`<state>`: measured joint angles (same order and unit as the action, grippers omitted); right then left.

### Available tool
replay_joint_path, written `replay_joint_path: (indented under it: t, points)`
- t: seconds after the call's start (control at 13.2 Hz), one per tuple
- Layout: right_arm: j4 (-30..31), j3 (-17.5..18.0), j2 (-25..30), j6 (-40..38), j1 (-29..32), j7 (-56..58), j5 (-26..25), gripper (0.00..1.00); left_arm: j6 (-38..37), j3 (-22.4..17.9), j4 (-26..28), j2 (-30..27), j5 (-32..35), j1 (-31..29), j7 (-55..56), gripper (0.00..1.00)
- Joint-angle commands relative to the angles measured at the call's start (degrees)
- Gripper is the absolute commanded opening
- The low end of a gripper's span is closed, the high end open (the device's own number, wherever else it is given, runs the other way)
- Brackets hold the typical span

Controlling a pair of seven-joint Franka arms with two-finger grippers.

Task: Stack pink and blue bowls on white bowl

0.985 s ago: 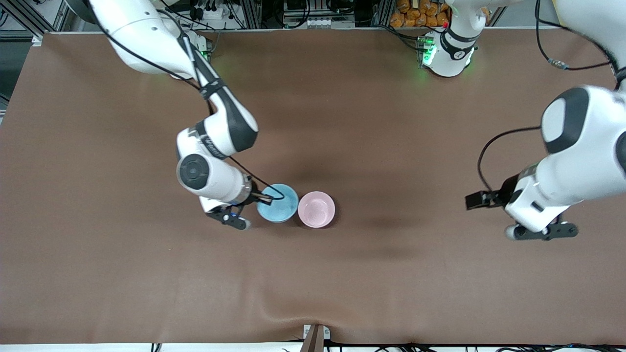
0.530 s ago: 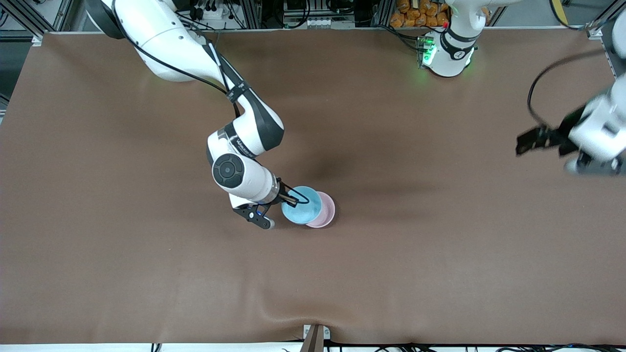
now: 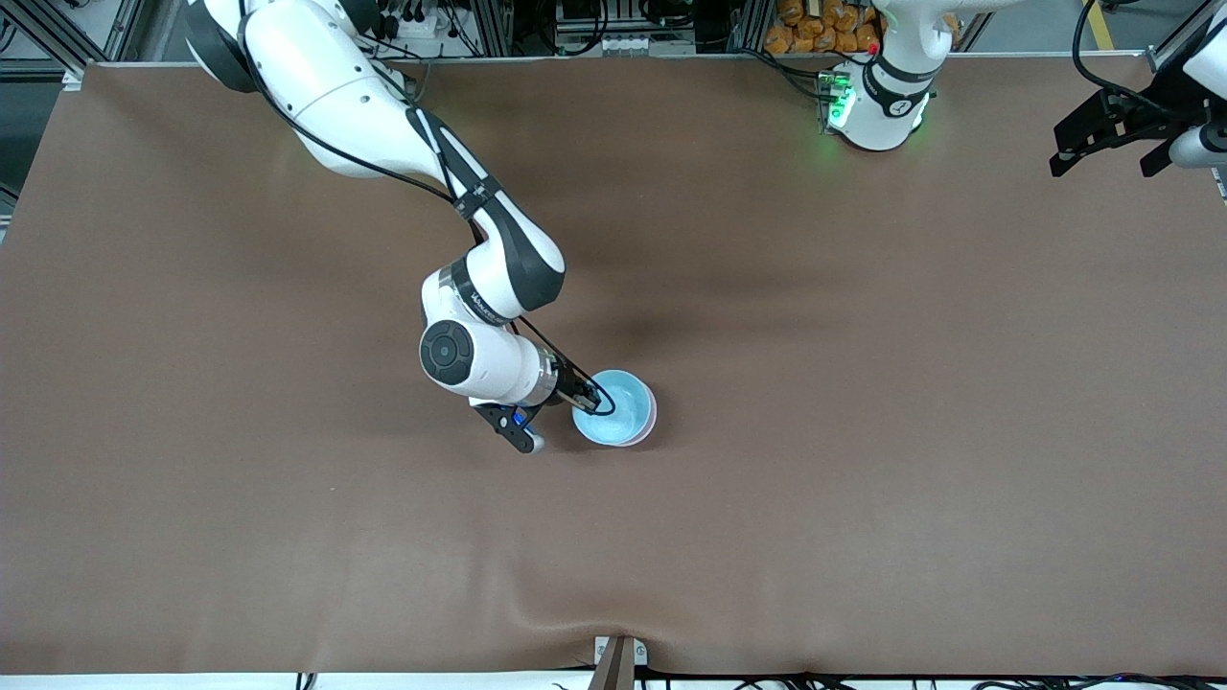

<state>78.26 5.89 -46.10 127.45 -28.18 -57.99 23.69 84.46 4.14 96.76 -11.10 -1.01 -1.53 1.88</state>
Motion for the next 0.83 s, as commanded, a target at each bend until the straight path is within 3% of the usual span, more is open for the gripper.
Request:
replay_joint_path:
  t: [0.0,0.15,0.45,0.53,0.61,0.68,0.76]
  points:
    - [-1.9,-0.4,-1.6,-0.4,-0.6,-1.0,1.5,0.00,0.4,-0.6,-8.2,8.9,-0.1,0.6,-1.8,1.00]
    - [-1.9,-0.4,-2.4,-0.4,-1.2,-1.2,1.7,0.00,-0.2,-0.7,-13.0,12.9,0.1,1.1,-2.2,1.00]
    - [-1.9,-0.4,-2.7,-0.3,-1.5,-1.1,1.7,0.00,-0.2,-0.8,-12.8,12.5,0.1,0.7,-3.6,1.00]
    - [-1.9,-0.4,-2.7,-0.3,-1.5,-0.7,1.7,0.07,-0.2,-0.8,-12.7,12.4,0.1,0.6,-3.8,1.00]
    - [-1.9,-0.4,-2.7,-0.3,-1.5,-0.4,1.5,0.39,-0.3,-0.7,-12.7,12.4,-0.3,0.6,-3.6,1.00]
    - [-1.9,-0.4,-2.6,-0.3,-1.6,-0.8,1.7,0.88,-0.5,-0.7,-12.7,12.4,-0.3,0.6,-3.1,1.00]
    - [-1.9,-0.4,-2.6,-0.3,-2.6,-1.3,1.7,1.00,-0.5,-0.7,-12.7,12.5,-0.2,0.6,-2.9,1.00]
